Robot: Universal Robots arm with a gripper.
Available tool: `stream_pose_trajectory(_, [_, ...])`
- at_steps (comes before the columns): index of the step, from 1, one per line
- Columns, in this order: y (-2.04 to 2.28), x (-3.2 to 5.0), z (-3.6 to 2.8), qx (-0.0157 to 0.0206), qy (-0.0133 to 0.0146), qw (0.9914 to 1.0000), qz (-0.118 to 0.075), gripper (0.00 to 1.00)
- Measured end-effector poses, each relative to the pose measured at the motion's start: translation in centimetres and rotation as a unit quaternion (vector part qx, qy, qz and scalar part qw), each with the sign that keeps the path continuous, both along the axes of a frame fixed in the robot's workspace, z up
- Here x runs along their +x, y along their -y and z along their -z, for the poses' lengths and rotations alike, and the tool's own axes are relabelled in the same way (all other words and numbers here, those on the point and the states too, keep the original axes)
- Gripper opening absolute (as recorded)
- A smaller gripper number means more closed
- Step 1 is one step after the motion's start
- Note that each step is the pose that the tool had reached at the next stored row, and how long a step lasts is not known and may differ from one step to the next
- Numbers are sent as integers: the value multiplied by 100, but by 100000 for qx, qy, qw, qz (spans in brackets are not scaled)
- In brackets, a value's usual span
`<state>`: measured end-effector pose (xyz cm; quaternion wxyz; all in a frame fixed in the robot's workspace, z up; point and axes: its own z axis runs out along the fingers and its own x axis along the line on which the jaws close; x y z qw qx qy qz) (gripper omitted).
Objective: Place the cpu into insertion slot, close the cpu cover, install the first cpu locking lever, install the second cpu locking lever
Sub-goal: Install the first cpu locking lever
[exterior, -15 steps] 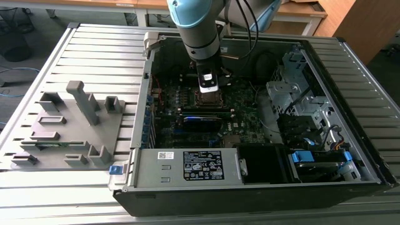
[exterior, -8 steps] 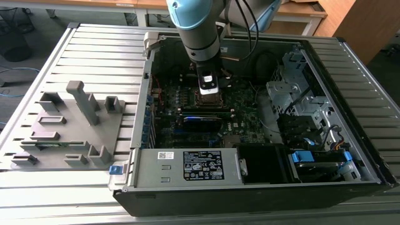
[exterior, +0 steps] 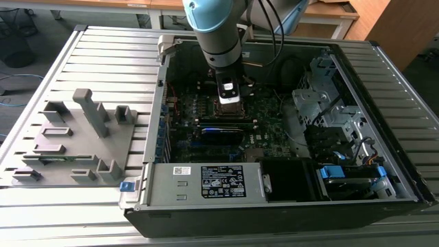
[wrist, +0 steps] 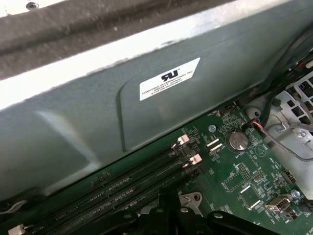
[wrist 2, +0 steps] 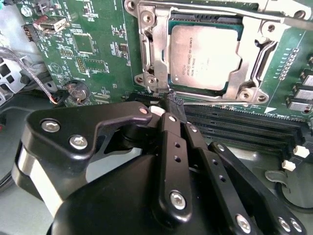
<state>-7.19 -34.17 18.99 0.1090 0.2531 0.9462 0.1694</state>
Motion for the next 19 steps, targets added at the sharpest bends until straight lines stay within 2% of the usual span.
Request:
stream_pose_trajectory(2, [-8,1,0,0,13,100000,12,11])
stream_pose_trajectory(8, [-72,0,0,17,14,100000,131,11])
stream_pose_trajectory(11, [-75,1,0,9,24,100000,124,11])
stream_pose_trajectory(17, [-75,0,19,113,409,99999,133,11])
stream_pose_trajectory(19, [-76,1,21,140,454,99999,131,11])
